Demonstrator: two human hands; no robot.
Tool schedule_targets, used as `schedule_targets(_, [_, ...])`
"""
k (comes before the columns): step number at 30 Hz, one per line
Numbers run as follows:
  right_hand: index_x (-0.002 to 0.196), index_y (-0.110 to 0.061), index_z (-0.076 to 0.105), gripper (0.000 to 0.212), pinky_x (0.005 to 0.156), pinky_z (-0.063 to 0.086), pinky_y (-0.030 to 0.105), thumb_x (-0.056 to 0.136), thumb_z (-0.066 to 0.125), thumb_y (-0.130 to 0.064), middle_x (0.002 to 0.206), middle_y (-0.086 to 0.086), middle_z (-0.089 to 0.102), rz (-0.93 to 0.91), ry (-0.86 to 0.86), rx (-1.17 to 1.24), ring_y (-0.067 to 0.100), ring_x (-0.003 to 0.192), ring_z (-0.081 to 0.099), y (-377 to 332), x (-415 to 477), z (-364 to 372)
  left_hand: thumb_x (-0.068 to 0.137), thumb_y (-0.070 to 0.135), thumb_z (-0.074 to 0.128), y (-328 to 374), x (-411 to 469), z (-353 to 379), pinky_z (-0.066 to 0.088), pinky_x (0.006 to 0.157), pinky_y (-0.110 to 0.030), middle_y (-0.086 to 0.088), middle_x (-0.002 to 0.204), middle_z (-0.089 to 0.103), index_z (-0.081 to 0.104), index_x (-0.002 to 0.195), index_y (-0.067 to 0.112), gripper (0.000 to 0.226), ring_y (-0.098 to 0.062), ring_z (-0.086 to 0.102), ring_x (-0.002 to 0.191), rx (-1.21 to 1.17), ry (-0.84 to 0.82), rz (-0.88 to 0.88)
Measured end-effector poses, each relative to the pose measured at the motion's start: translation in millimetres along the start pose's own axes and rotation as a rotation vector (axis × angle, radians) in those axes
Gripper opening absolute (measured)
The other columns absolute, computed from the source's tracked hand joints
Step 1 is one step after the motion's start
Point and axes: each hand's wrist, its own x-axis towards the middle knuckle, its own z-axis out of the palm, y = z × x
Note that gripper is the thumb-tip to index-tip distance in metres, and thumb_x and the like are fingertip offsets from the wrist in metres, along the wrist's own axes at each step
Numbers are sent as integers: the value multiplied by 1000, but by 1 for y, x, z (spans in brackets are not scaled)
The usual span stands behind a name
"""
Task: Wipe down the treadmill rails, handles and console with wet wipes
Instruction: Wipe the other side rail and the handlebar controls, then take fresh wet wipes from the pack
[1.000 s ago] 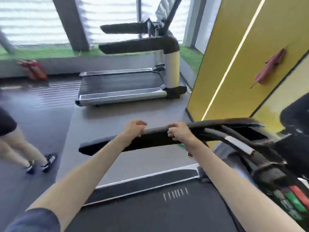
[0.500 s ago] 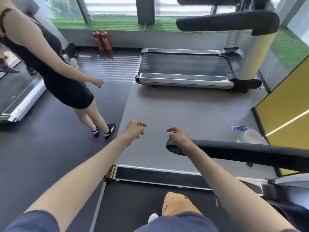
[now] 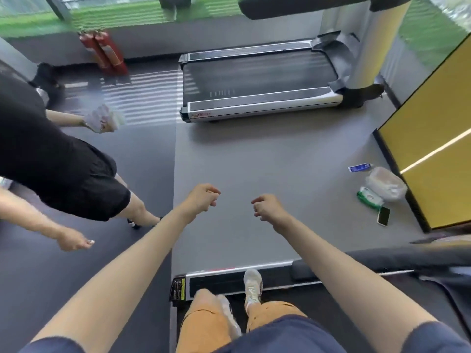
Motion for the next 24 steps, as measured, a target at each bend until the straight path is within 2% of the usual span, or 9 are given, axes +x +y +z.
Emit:
schedule_targets(2, [106, 24, 45, 55, 63, 22, 33, 62, 42, -8, 71, 8, 38, -10, 17, 7, 18, 73, 38, -9, 15, 3, 95, 9, 47, -1, 19, -16, 42, 61, -22, -7, 98, 58, 60, 104, 11, 16, -13, 58, 79, 18, -31, -9])
schedule_targets(3, [105, 25, 44, 53, 61, 21, 33, 63, 42, -7, 71, 8, 37, 4, 34, 3, 19, 73, 37, -16, 20, 3, 95, 9, 47, 2, 28, -23, 42, 61, -22, -8, 97, 58, 60, 104, 10, 16, -13, 58, 80, 28, -52, -9])
schedule_targets(5, [103, 26, 45, 38, 57, 21, 28, 73, 42, 3, 71, 8, 38, 31, 95, 41, 19, 73, 38, -21, 29, -2, 95, 9, 46, 13, 45, -33, 42, 62, -23, -8, 95, 58, 60, 105, 9, 17, -15, 57, 81, 60, -95, 6])
schedule_targets(8, [95, 15, 60, 24, 60, 32, 30, 81, 43, 3, 76, 10, 50, 60, 251, 146, 20, 73, 47, -17, 41, -14, 96, 7, 45, 44, 70, -41, 40, 61, -23, -7, 93, 56, 59, 107, 7, 18, -14, 55, 78, 91, -121, 104])
schedule_targets(11, [105, 20, 54, 31, 64, 30, 32, 82, 42, 3, 74, 10, 47, 149, 308, 203, 20, 72, 44, -1, 48, -22, 95, 4, 45, 67, 86, -41, 38, 59, -23, -7, 90, 55, 58, 103, 6, 16, -10, 54, 70, 107, -147, 165])
schedule_targets(15, [112, 17, 53, 36, 65, 29, 31, 83, 39, 1, 76, 7, 45, 228, 386, 247, 19, 73, 41, 9, 58, -33, 95, 4, 45, 97, 106, -38, 39, 59, -23, -7, 91, 54, 59, 103, 6, 16, -11, 56, 72, 221, -218, 221])
schedule_targets(20, [99, 18, 57, 29, 61, 29, 29, 84, 40, 1, 75, 6, 43, 237, 485, 376, 18, 72, 40, 22, 106, -67, 93, 6, 47, 146, 147, -15, 40, 60, -23, -7, 92, 57, 61, 101, 7, 16, -13, 57, 73, 316, -250, 280])
schedule_targets(22, [80, 3, 59, 18, 60, 31, 29, 84, 42, -1, 78, 8, 45, 259, 511, 358, 18, 72, 42, 35, 136, -85, 92, 8, 49, 166, 170, 3, 41, 62, -23, -6, 91, 59, 62, 101, 9, 16, -14, 59, 76, 343, -267, 321])
schedule_targets(24, [84, -6, 55, 14, 60, 35, 29, 88, 42, -2, 85, 13, 52, 272, 525, 368, 23, 75, 50, 57, 174, -107, 92, 10, 49, 188, 202, 27, 43, 63, -23, -4, 89, 61, 62, 101, 10, 16, -14, 60, 78, 374, -282, 388])
